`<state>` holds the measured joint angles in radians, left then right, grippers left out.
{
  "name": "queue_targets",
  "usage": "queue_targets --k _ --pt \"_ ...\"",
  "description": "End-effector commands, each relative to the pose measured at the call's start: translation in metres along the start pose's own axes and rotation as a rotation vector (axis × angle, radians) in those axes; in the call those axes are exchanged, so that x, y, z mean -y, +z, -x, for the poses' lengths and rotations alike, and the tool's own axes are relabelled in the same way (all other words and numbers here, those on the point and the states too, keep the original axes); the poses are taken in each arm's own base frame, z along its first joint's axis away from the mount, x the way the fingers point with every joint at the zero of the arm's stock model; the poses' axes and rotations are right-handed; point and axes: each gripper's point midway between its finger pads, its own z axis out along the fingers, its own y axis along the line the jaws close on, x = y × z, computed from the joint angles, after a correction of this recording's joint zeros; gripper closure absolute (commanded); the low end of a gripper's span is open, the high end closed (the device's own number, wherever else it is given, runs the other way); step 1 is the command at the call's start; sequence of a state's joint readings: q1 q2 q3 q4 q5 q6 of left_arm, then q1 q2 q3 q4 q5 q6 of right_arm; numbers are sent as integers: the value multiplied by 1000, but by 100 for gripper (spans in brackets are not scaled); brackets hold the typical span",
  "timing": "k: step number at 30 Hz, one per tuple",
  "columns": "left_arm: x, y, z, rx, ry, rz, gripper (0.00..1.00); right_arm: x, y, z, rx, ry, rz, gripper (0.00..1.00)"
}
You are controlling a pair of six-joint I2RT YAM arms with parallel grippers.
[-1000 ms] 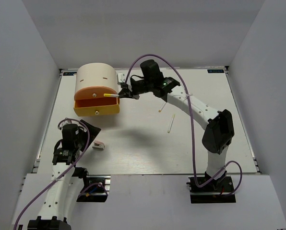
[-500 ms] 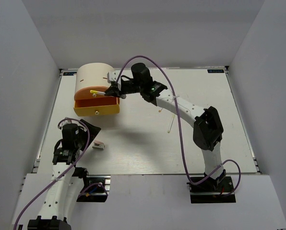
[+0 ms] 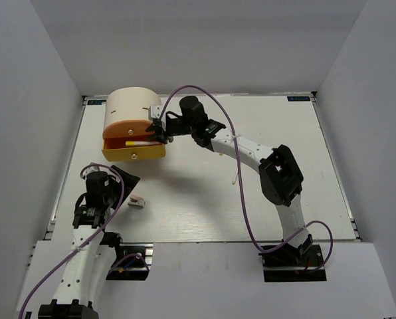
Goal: Sort the stationery into containers
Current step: Place the stationery into the container, then grab a piece of stationery with the left arm
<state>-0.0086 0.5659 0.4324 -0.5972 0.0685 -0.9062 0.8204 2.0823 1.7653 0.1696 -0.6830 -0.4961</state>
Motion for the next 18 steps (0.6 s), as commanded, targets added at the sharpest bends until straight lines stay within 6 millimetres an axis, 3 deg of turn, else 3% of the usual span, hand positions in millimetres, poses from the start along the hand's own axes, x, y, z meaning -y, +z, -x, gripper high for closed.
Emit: queue_targets --k 1,5,6,8,10,14,15,18 --pt "4 0 3 9 7 -21 0 10 -1 16 48 -54 -40 60" --pt "2 2 2 9 7 -21 0 5 -5 17 46 -54 -31 56" --pt "5 2 2 8 8 -34 0 5 -11 29 59 -65 -37 56" --pt "5 2 2 8 8 -34 0 2 -12 27 58 -58 -31 57" --pt "7 3 1 1 8 -39 0 5 -25 43 69 -68 -54 60" --pt "20 4 1 -3 49 -116 4 12 -61 63 69 -65 -120 79" --pt "28 2 -2 -22 86 -164 6 7 -70 57 49 -45 -130 87" --pt "57 -2 -1 -14 171 -327 23 13 -101 57 19 -21 -201 100"
